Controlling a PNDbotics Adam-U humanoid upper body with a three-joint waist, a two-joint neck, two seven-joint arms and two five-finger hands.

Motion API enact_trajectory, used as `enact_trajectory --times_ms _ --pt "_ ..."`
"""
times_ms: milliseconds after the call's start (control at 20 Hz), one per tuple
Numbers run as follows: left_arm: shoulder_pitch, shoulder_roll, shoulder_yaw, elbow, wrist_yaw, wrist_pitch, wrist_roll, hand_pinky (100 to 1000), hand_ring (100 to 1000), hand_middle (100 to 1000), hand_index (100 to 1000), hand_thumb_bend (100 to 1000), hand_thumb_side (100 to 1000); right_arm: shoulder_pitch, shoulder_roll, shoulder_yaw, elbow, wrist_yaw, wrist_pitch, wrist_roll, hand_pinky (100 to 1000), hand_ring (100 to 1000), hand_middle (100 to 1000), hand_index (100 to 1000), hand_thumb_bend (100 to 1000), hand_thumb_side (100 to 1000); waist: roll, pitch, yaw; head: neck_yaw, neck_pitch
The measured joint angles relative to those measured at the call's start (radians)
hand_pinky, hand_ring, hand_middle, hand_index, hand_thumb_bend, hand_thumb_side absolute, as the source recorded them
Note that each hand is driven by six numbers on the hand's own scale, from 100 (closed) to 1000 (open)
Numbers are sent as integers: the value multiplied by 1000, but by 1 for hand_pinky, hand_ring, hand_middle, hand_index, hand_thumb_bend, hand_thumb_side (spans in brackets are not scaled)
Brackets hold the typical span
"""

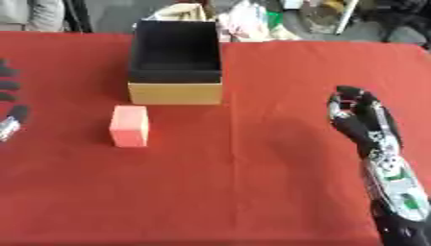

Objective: Pick up objects on the table and place them in the box.

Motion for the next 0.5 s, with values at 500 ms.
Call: enact_trajectory --times_ms 500 --pt "-4 2 -9 0 -1 5 -5 744 800 813 957 259 297 0 0 0 0 0 0 1 514 617 577 709 100 100 2 0 0 1 4"
